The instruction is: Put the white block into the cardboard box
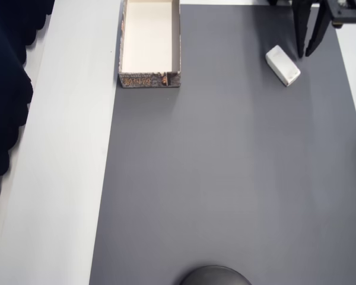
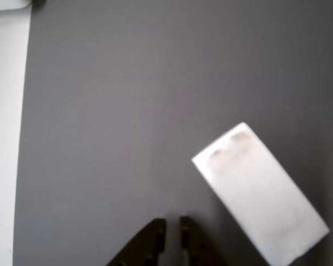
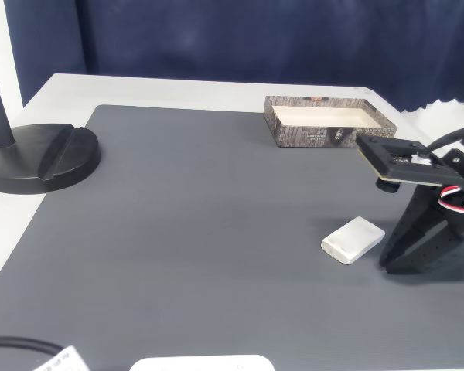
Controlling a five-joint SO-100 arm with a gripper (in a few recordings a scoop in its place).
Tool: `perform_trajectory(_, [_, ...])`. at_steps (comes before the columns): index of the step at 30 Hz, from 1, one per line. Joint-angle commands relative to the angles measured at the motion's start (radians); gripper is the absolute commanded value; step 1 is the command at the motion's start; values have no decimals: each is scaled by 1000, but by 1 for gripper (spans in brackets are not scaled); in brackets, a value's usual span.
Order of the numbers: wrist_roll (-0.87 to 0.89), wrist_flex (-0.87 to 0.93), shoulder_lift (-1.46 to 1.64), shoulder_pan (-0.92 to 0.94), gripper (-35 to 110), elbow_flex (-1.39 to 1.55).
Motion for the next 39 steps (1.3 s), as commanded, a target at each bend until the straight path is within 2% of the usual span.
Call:
perform_trajectory(1, [-6,6,37,-14,2,18])
perform_trajectory(33, [15,6,34,-2,-1,18])
perform_trajectory(39, [-32,5,8,-9,-2,-14])
